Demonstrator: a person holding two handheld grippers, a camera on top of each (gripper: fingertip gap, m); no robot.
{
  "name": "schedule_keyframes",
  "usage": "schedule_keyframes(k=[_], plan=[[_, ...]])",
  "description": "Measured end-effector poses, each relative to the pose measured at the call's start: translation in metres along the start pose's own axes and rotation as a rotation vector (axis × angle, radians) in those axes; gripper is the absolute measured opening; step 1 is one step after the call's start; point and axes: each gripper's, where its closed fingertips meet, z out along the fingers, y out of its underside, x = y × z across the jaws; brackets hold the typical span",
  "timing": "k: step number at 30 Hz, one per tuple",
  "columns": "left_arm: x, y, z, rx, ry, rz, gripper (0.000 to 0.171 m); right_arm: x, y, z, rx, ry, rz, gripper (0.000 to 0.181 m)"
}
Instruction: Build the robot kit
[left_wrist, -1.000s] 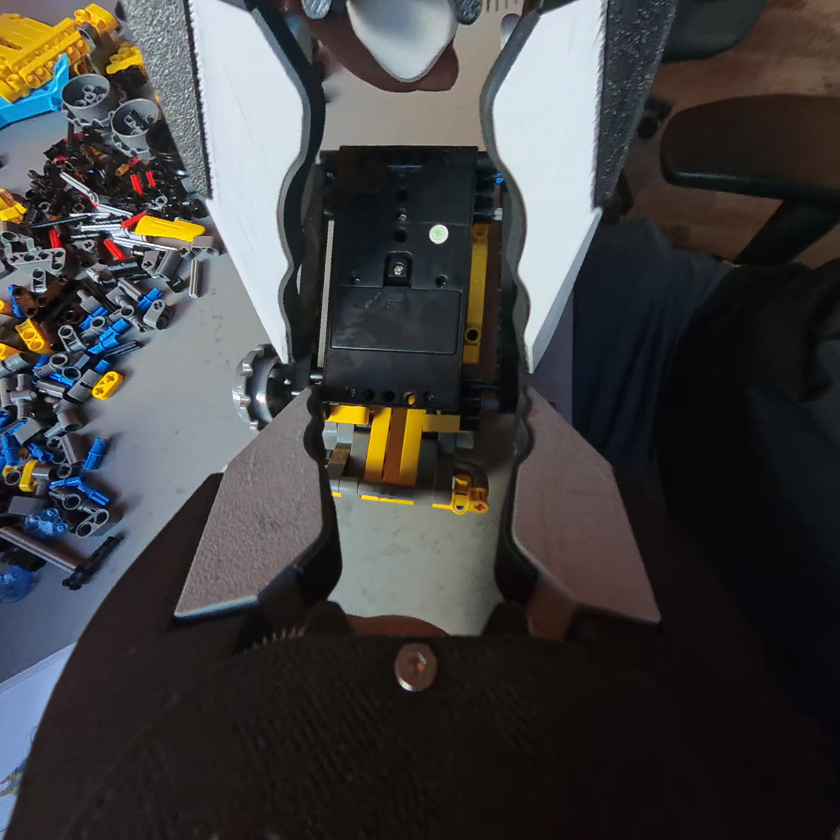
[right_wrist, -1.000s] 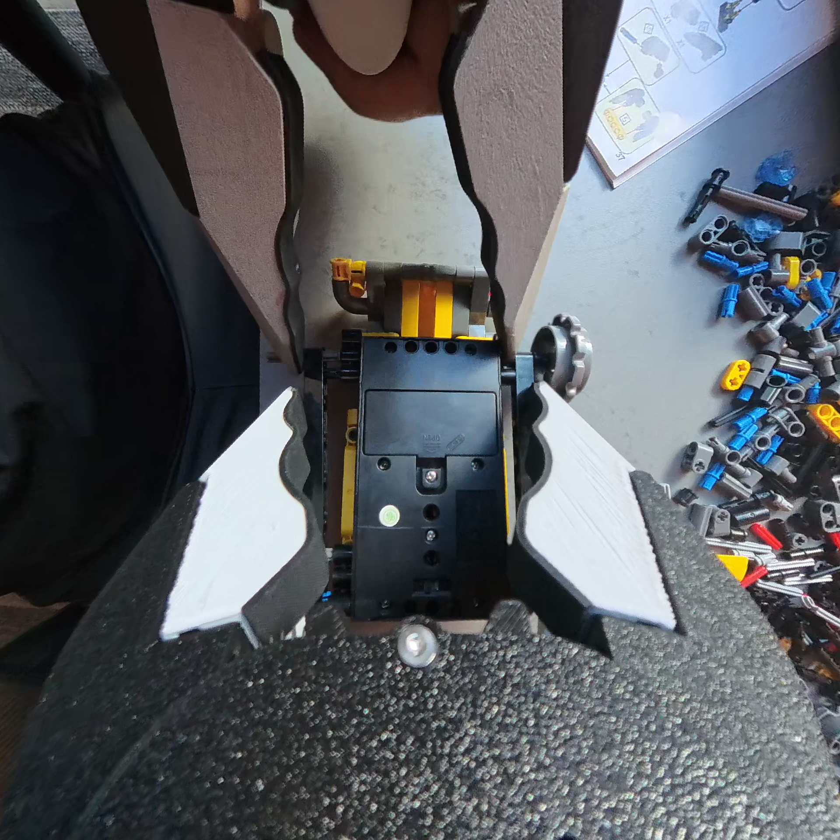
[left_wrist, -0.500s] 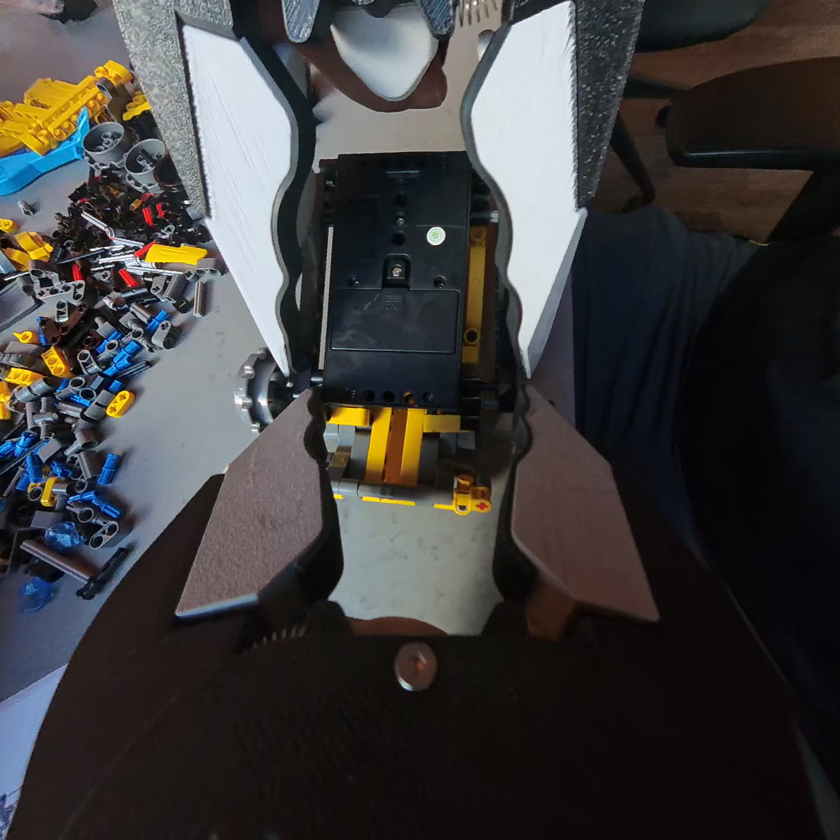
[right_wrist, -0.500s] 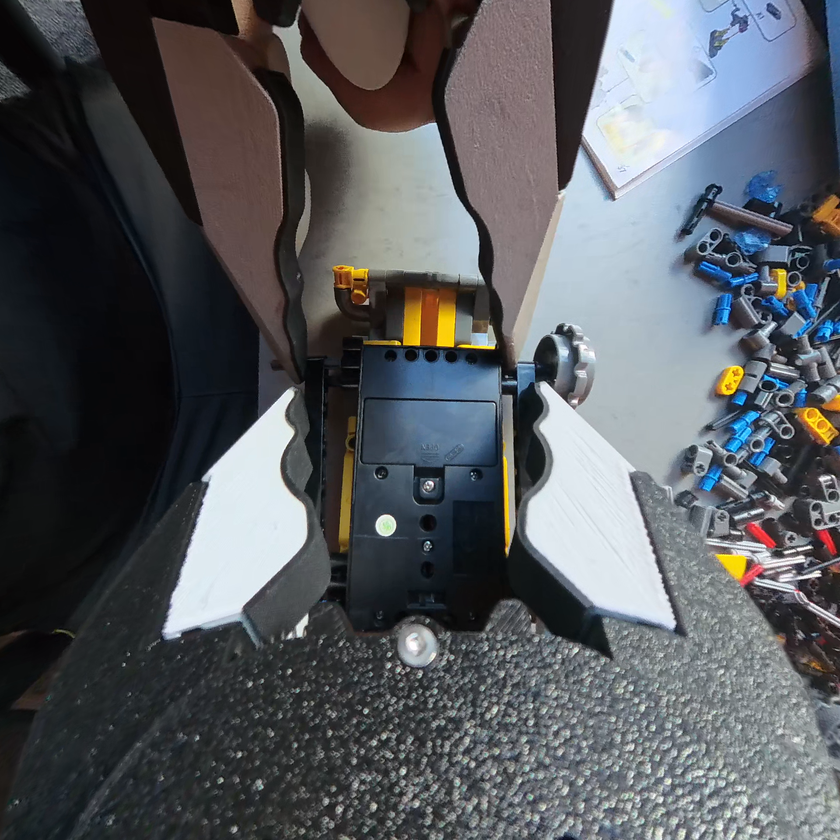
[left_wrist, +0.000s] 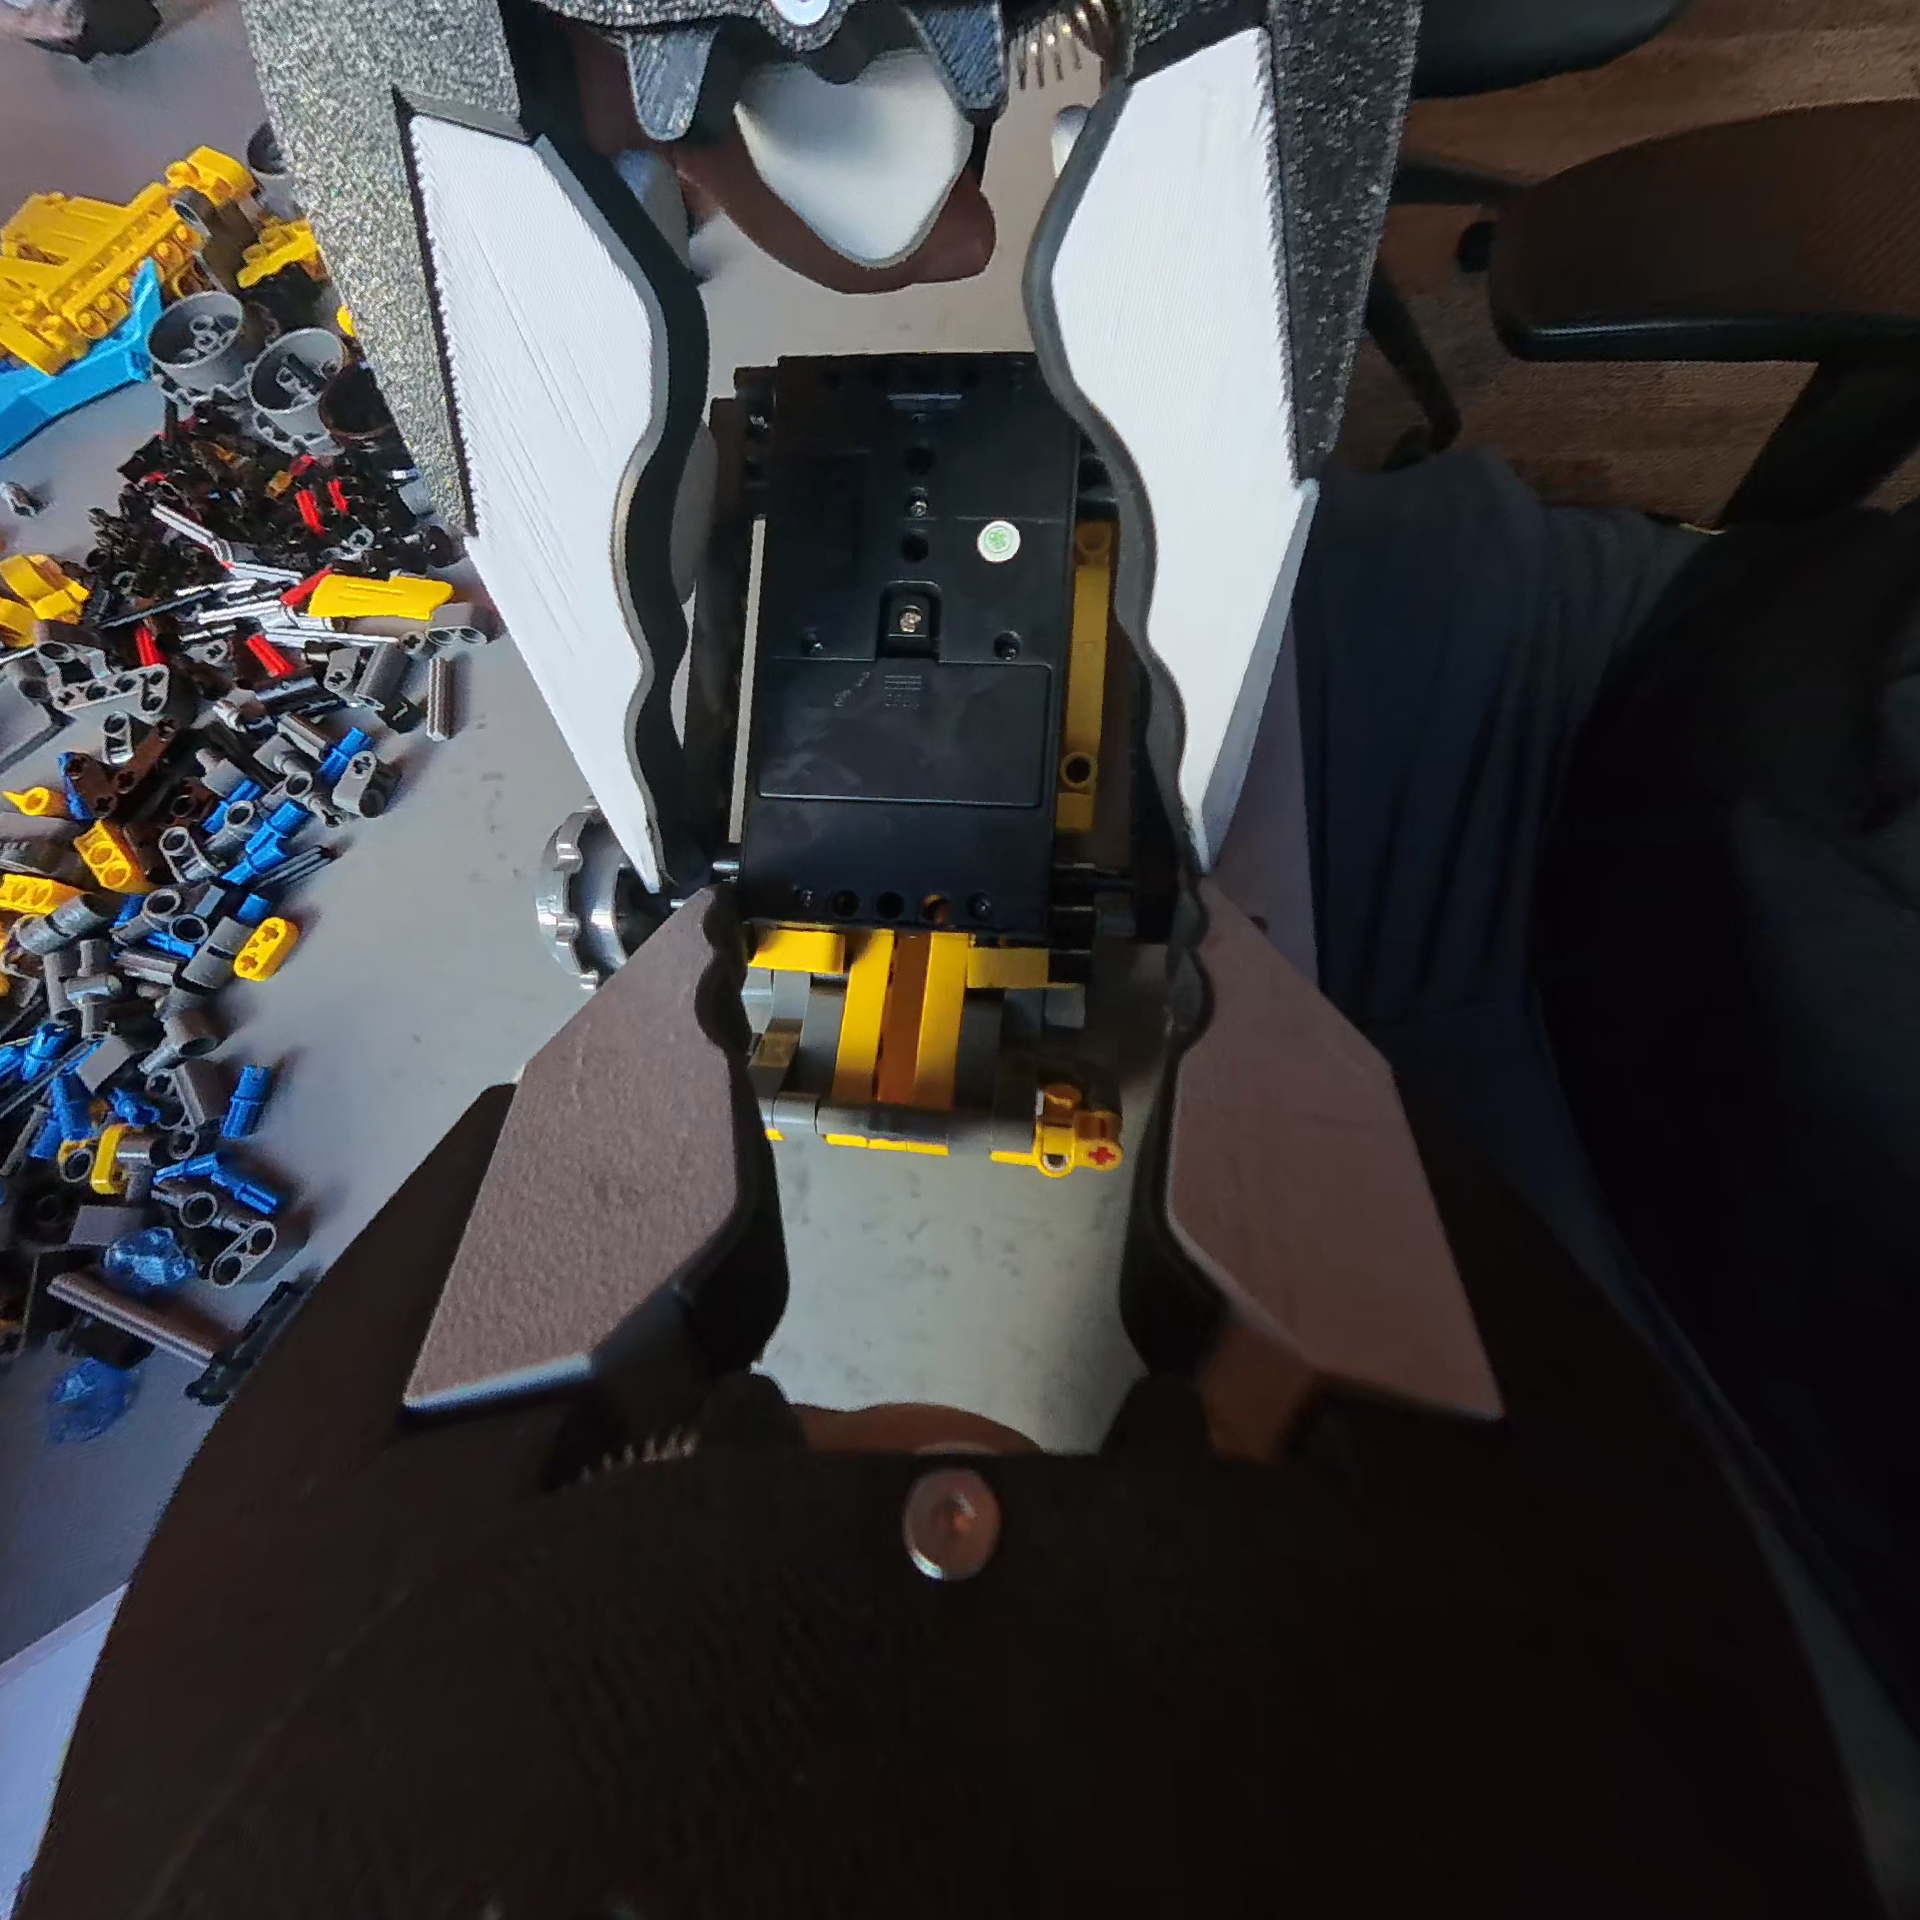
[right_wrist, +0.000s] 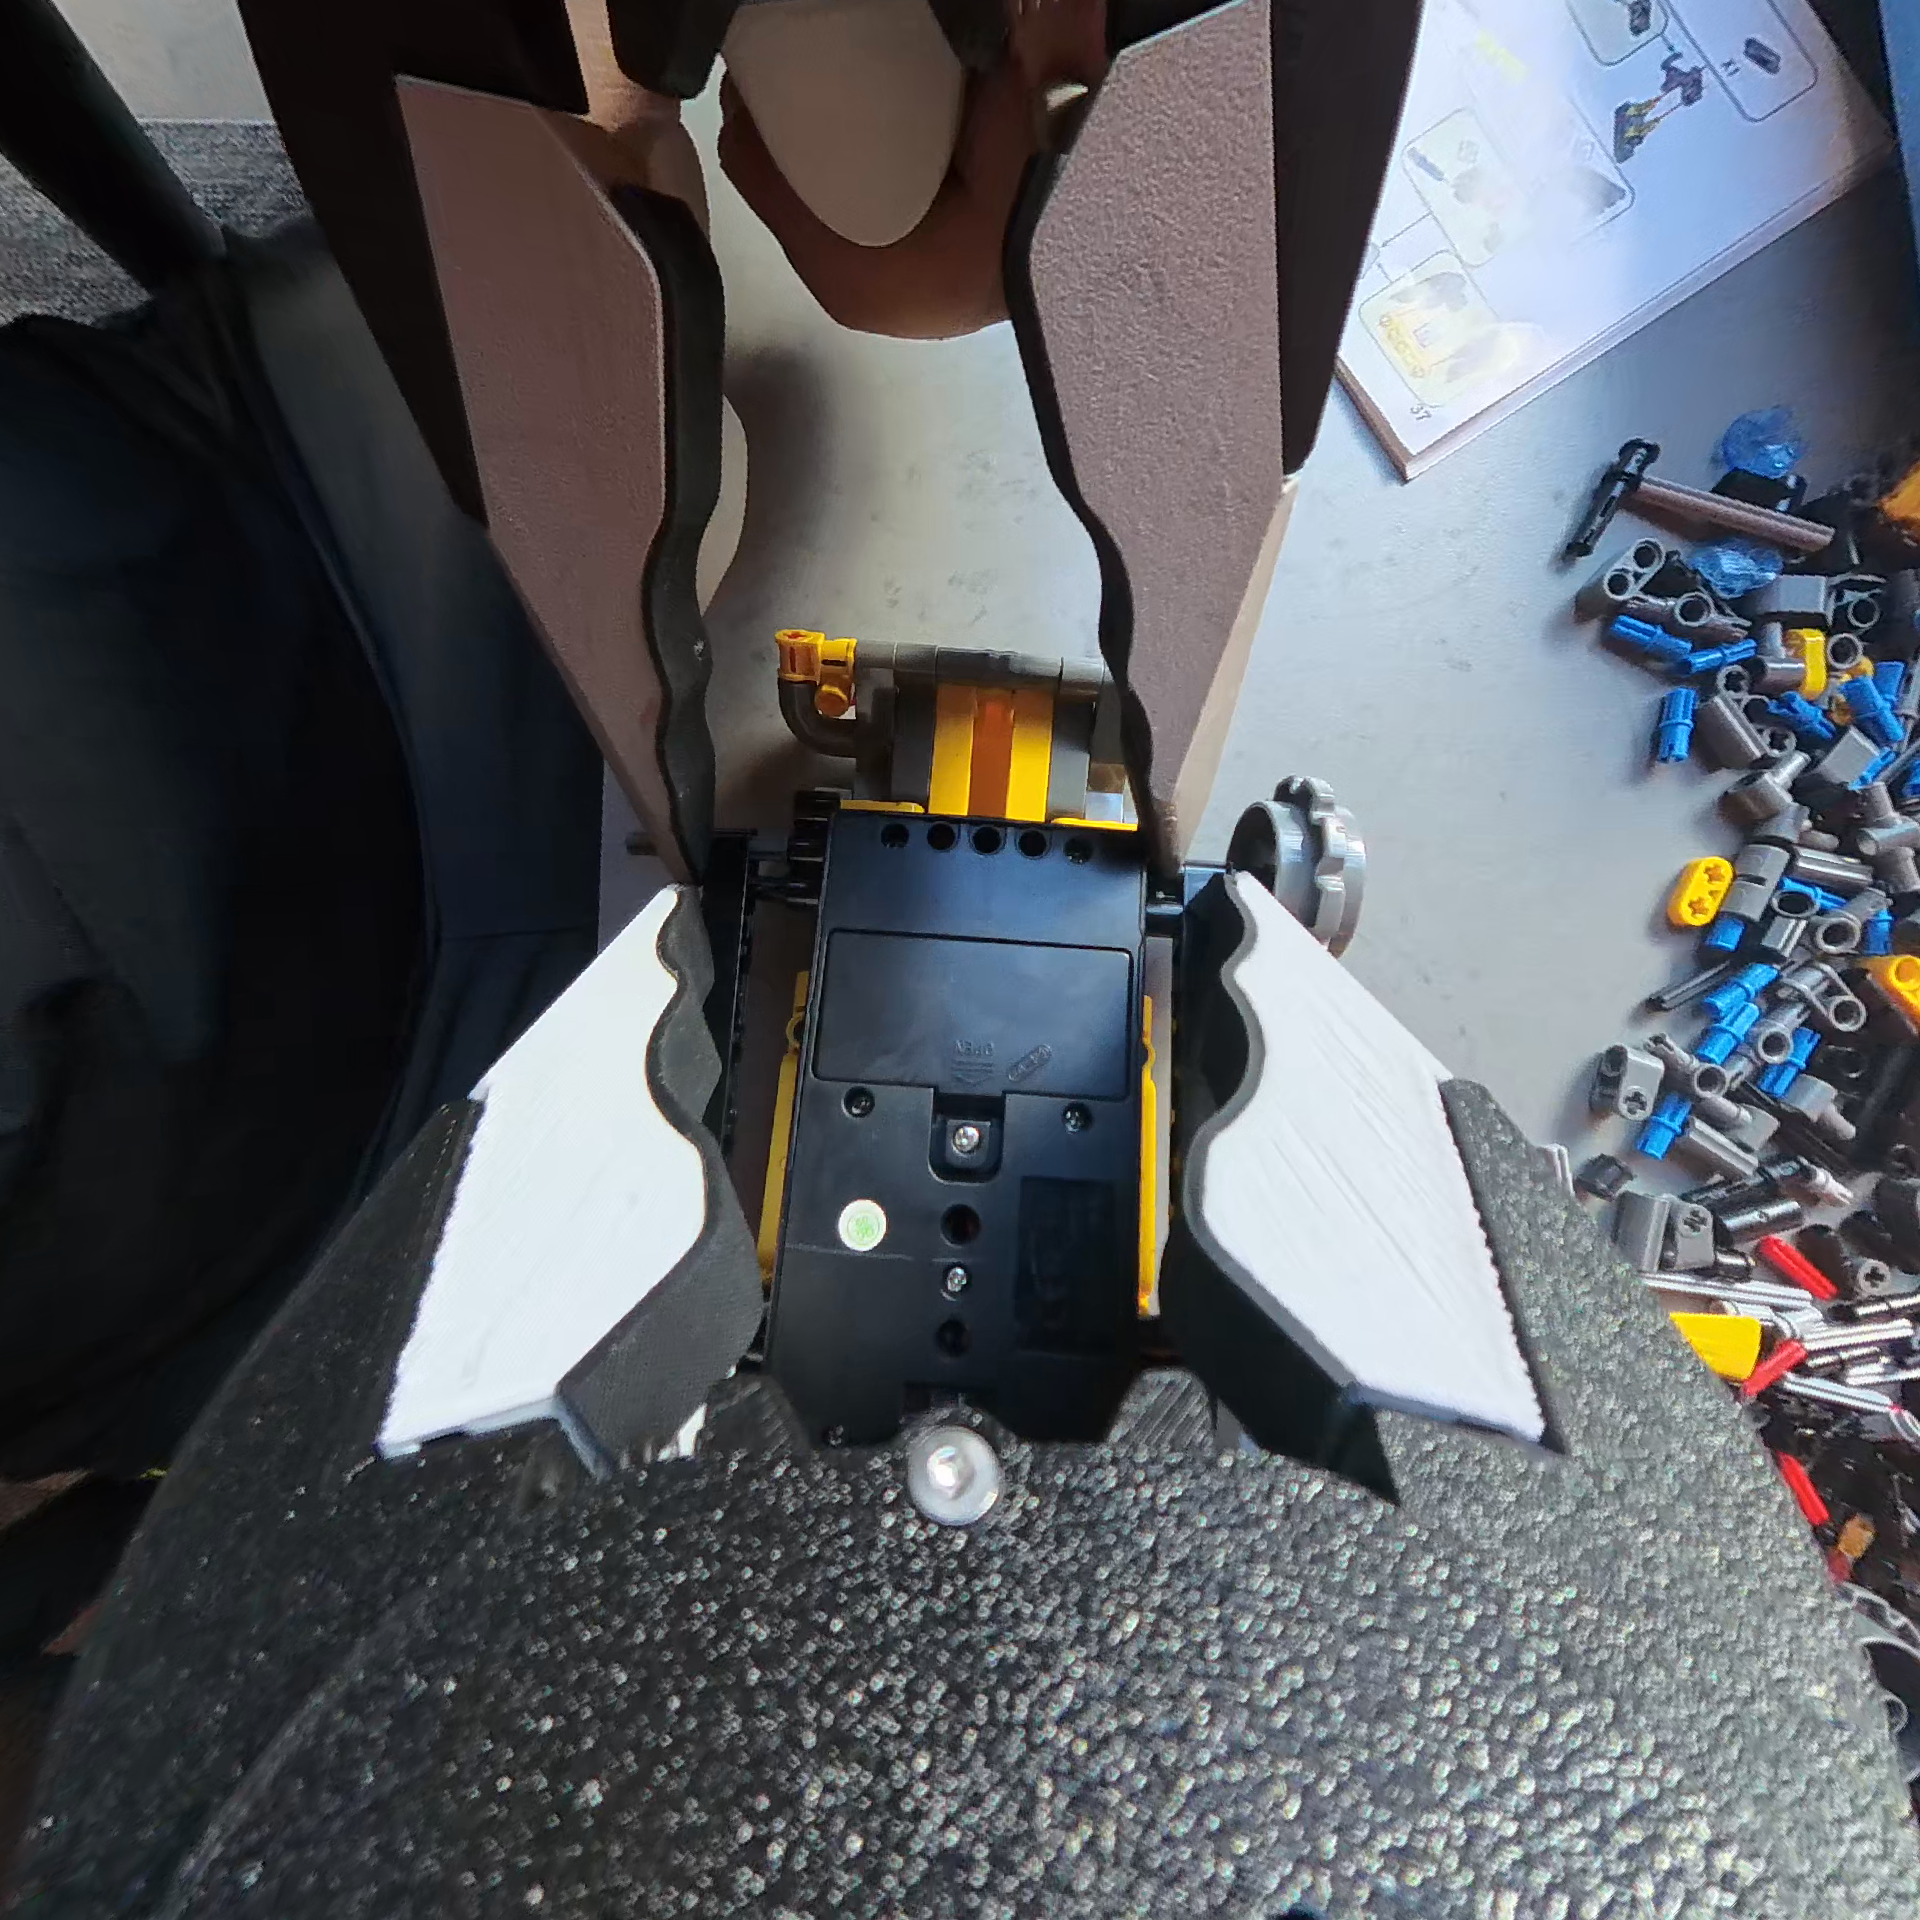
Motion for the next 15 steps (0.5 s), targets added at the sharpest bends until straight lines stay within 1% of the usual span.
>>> schedule_keyframes(k=[5, 8, 13, 15], plan=[[-0.0008, -0.0009, 0.001, 0.0, 0.003, 0.001, 0.078, -0.0004, 0.0004, -0.0001, 0.016, 0.003, -0.007, 0.095], [-0.0022, -0.0016, 0.0024, -0.034, 0.007, 0.016, 0.078, 0.0013, 0.001, -0.0007, 0.025, 0.005, -0.001, 0.095], [-0.0027, -0.0024, 0.0029, -0.004, 0.017, 0.0, 0.079, 0.0022, 0.0023, -0.0016, 0.026, 0.015, 0.006, 0.095], [-0.0044, -0.0033, 0.0037, 0.016, 0.025, -0.04, 0.08, 0.0031, 0.0031, -0.0026, 0.019, 0.001, 0.012, 0.096]])
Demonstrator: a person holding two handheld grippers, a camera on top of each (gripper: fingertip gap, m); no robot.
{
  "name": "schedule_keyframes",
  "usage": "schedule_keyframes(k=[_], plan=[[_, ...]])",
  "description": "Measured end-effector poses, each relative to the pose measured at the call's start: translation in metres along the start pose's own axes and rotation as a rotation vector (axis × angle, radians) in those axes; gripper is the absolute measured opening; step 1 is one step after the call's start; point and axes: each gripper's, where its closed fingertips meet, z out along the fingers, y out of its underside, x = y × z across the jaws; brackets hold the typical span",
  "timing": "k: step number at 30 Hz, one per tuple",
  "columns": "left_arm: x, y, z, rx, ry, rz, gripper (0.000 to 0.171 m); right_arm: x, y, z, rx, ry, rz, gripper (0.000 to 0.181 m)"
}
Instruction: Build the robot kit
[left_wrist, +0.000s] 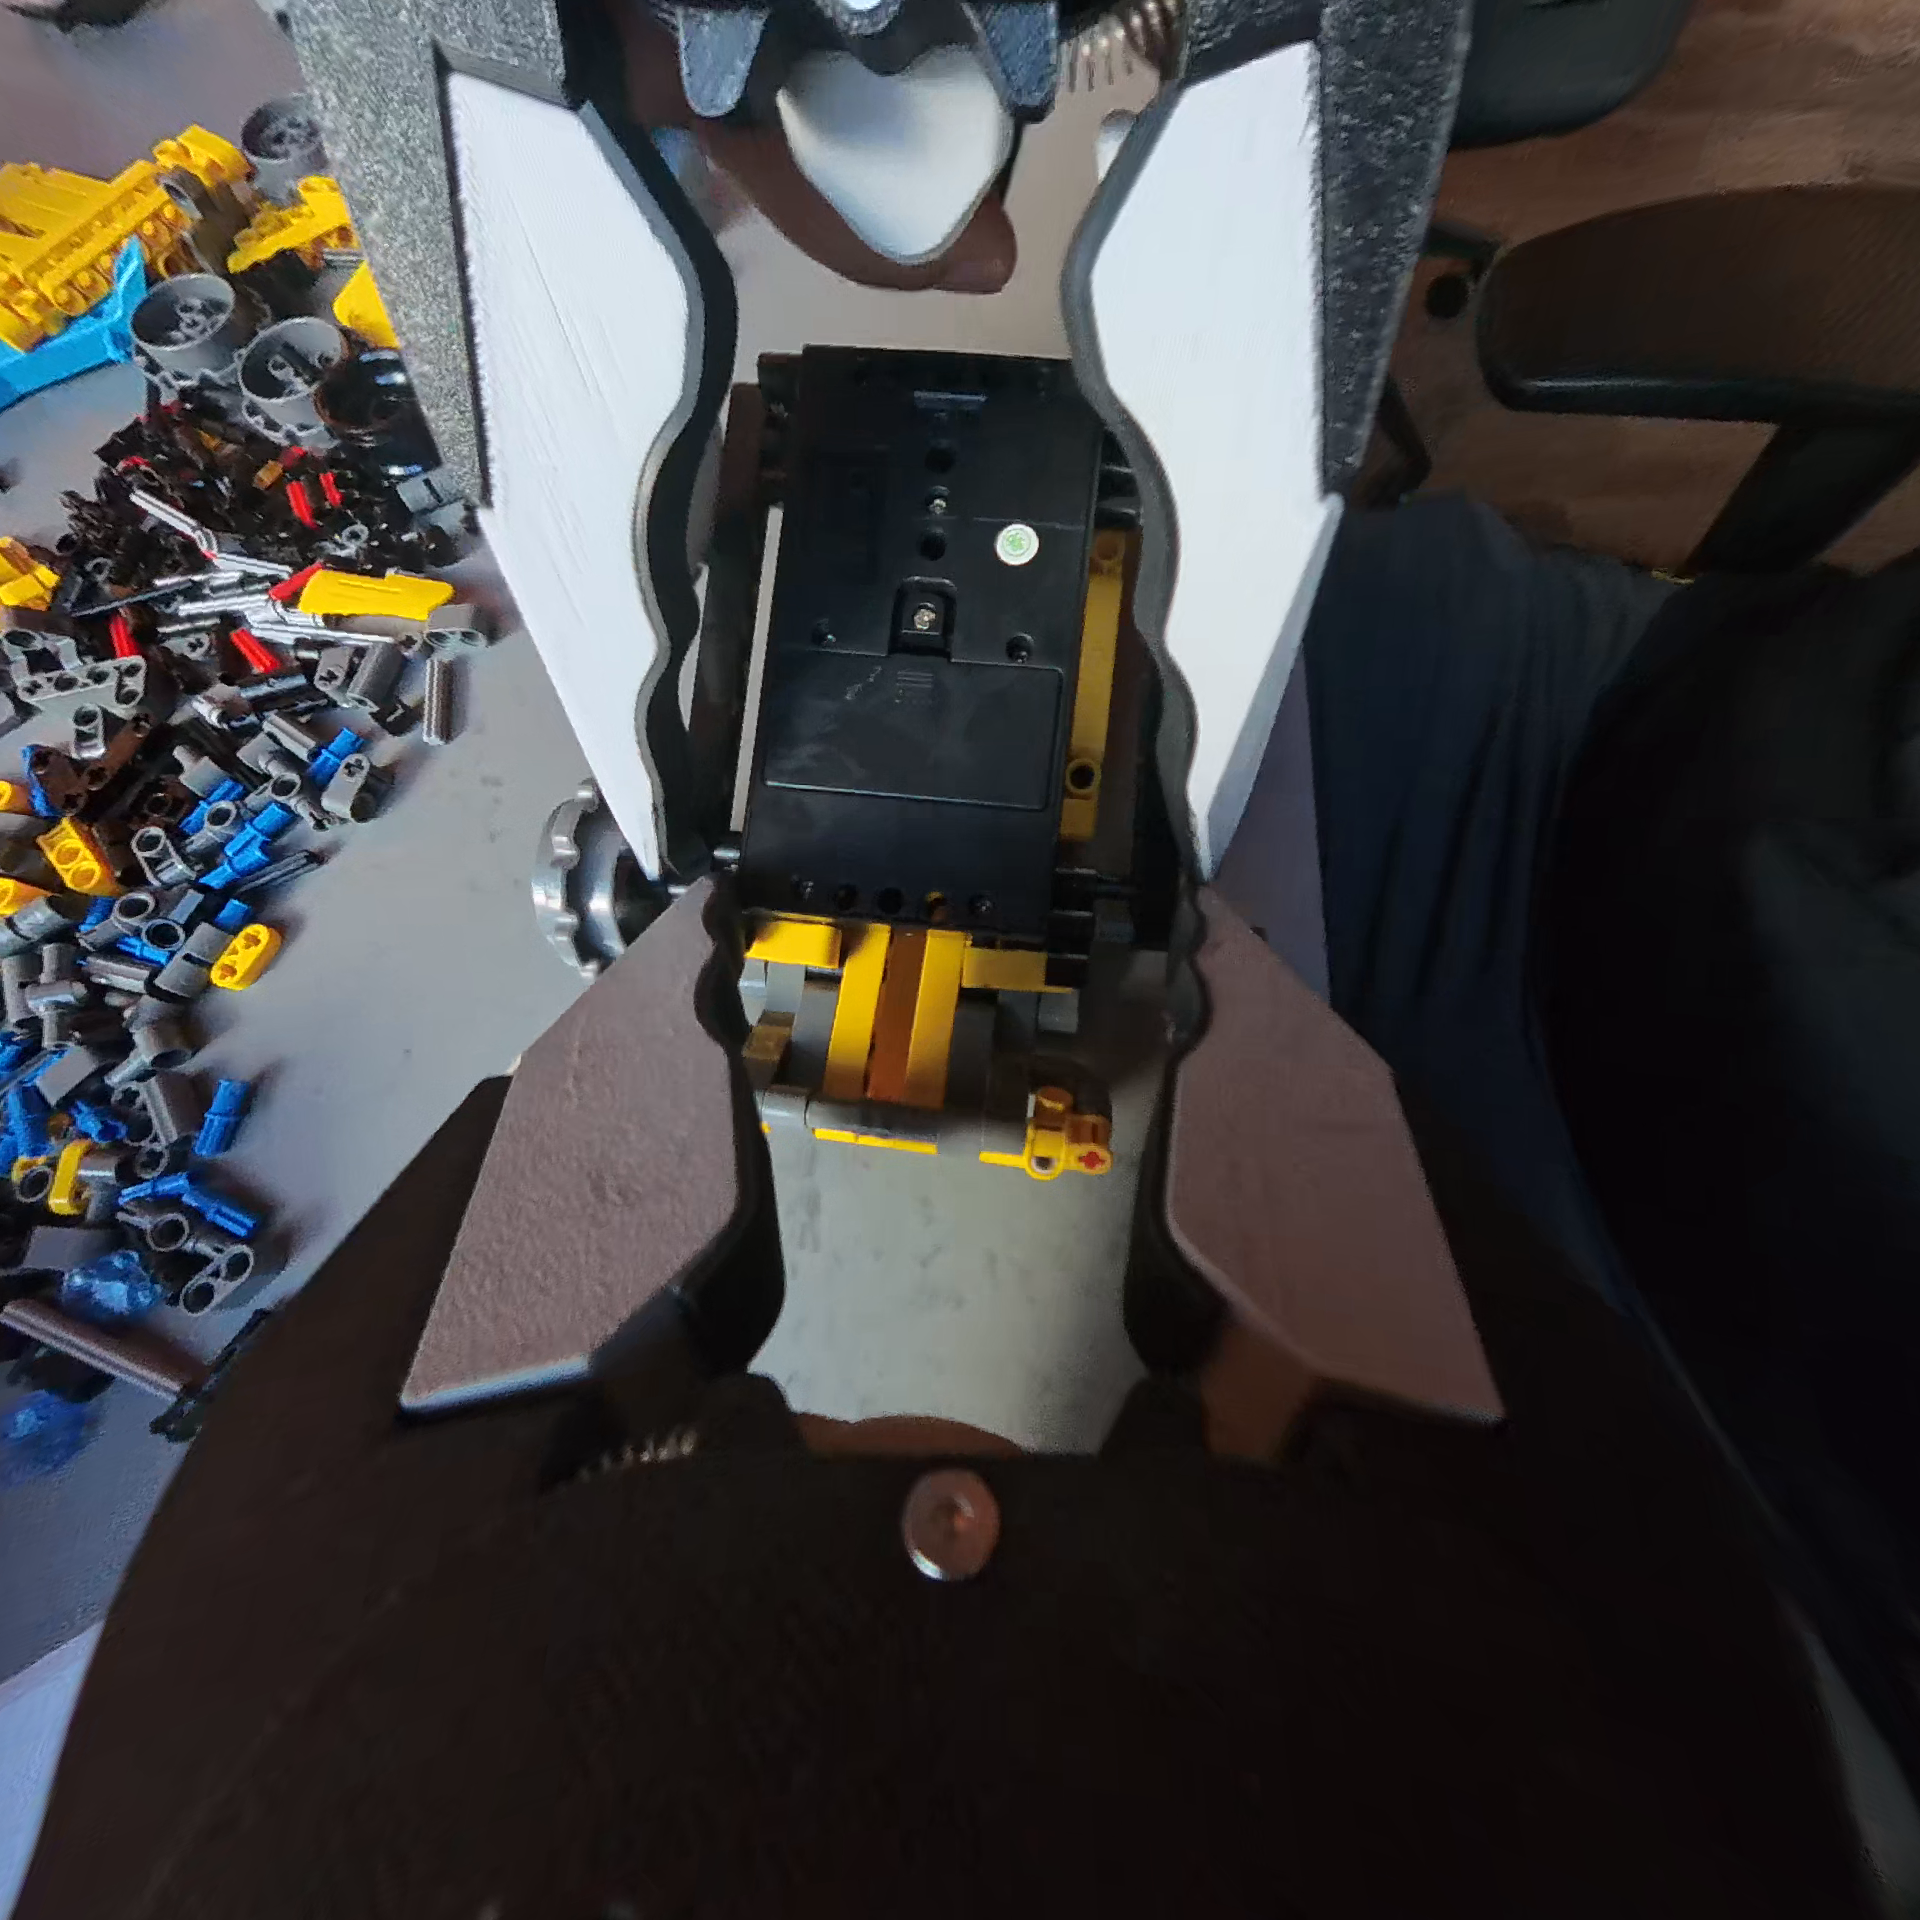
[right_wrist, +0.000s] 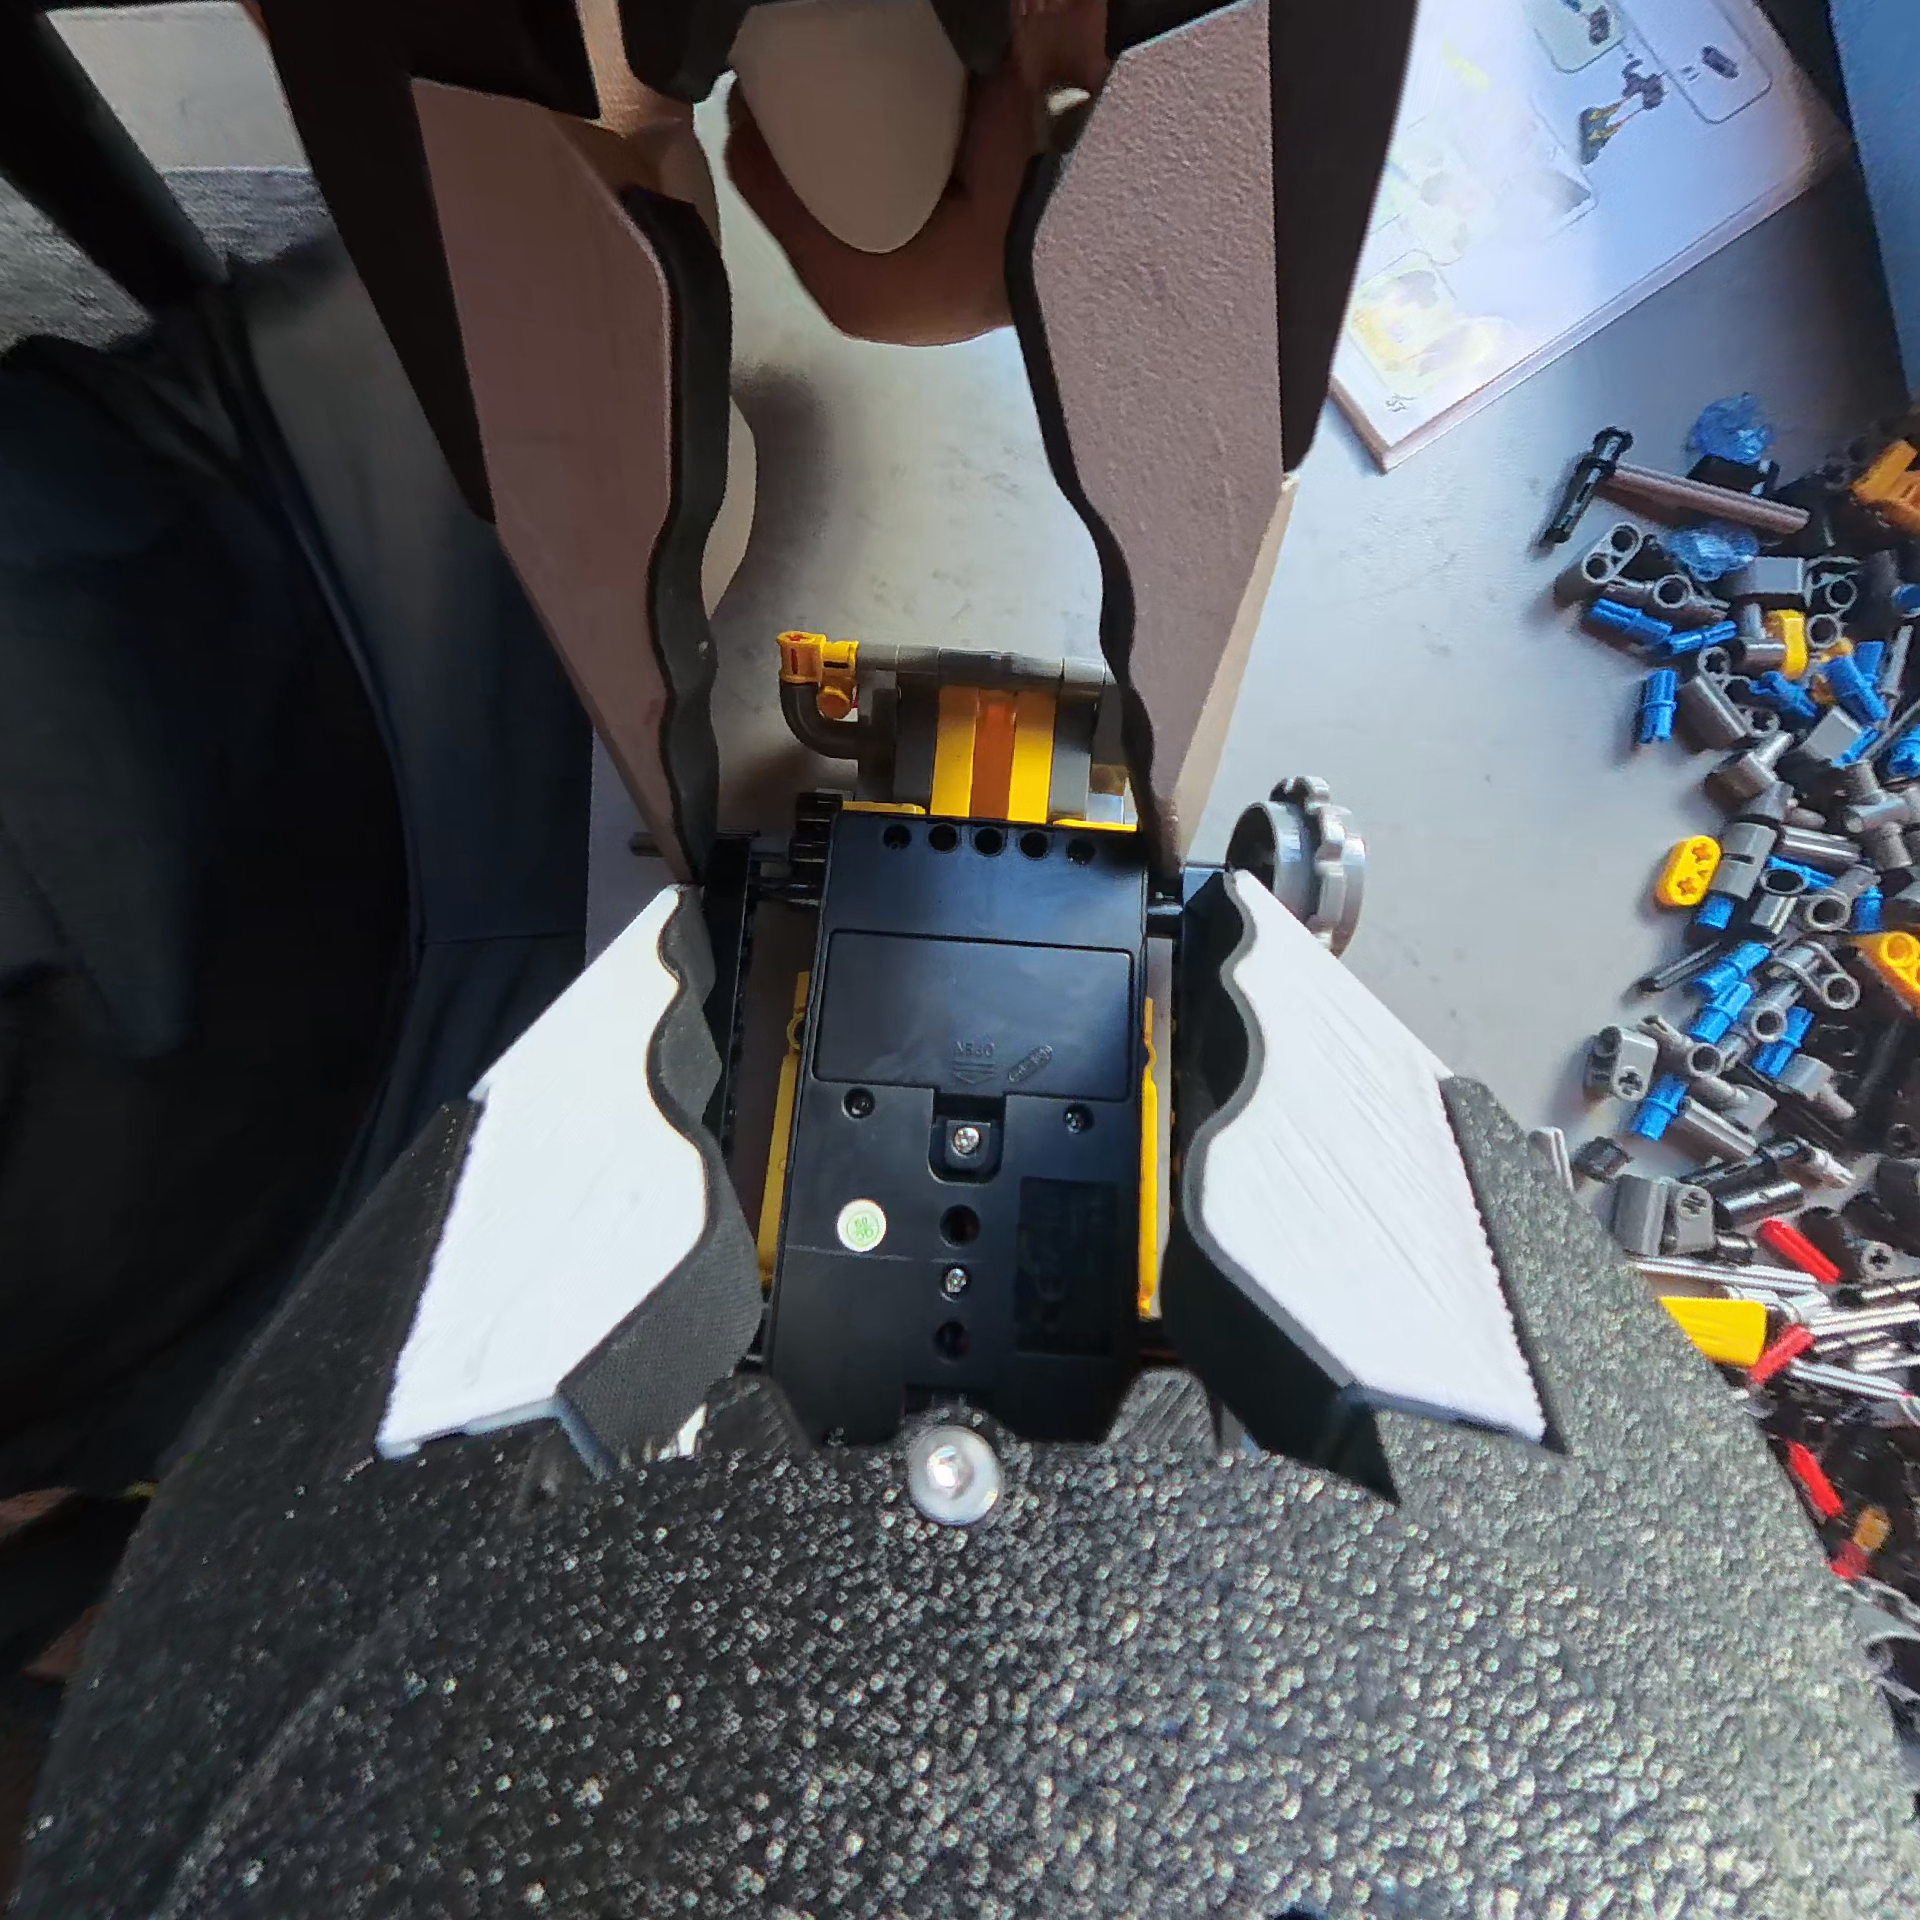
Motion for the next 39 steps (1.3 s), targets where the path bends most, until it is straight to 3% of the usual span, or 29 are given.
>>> schedule_keyframes(k=[4, 6, 11, 16, 20, 25, 28, 32, 36, 39], plan=[[-0.003, -0.002, 0.0, 0.001, -0.056, -0.044, 0.08, 0.001, 0.002, -0.005, -0.075, 0.041, -0.013, 0.097], [-0.002, -0.003, -0.003, 0.035, -0.061, -0.053, 0.081, 0.001, 0.002, -0.008, -0.062, 0.077, -0.032, 0.084], [0.01, 0.002, -0.025, 0.087, -0.017, 0.022, 0.099, 0.001, 0.007, -0.016, -0.057, 0.153, -0.043, 0.091], [0.005, 0.004, -0.043, 0.117, -0.121, 0.105, 0.08, -0.008, 0.013, -0.03, -0.111, 0.293, -0.137, 0.087], [-0.002, 0.008, -0.037, 0.128, -0.117, 0.056, 0.081, 0.001, 0.024, -0.025, -0.234, 0.437, -0.242, 0.089], [-0.009, 0.02, -0.03, 0.093, -0.14, 0.098, 0.089, 0.008, 0.026, -0.02, -0.369, 0.531, -0.382, 0.072], [-0.01, 0.023, -0.023, 0.063, -0.173, 0.197, 0.09, 0.012, 0.025, -0.022, -0.34, 0.487, -0.312, 0.065], [-0.02, 0.016, -0.013, 0.043, -0.256, 0.324, 0.09, 0.016, 0.021, -0.026, -0.231, 0.306, -0.098, 0.064], [-0.045, -0.002, -0.009, 0.1, -0.368, 0.408, 0.078, 0.023, 0.018, -0.033, -0.15, 0.149, 0.029, 0.064], [-0.047, -0.015, -0.002, 0.164, -0.301, 0.39, 0.066, 0.026, 0.014, -0.037, -0.117, 0.062, 0.076, 0.064]])
